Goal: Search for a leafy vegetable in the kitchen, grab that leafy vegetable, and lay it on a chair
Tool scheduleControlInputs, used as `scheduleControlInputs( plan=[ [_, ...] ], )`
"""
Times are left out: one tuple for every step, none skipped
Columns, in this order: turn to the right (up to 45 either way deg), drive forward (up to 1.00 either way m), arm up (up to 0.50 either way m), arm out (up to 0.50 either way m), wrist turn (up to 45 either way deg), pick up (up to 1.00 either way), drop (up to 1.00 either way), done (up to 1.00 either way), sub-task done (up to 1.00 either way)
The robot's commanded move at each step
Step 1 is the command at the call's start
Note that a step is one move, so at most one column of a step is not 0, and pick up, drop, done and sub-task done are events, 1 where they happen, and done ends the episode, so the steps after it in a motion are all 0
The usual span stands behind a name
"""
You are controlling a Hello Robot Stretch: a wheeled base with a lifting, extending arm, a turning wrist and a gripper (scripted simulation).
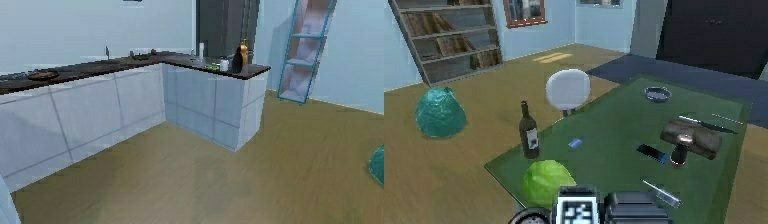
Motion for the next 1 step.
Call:
scheduleControlInputs(
  plan=[
    [0.0, 0.0, 0.0, 0.18, 0.0, 0.0, 0.0, 0.0, 0.0]
  ],
)
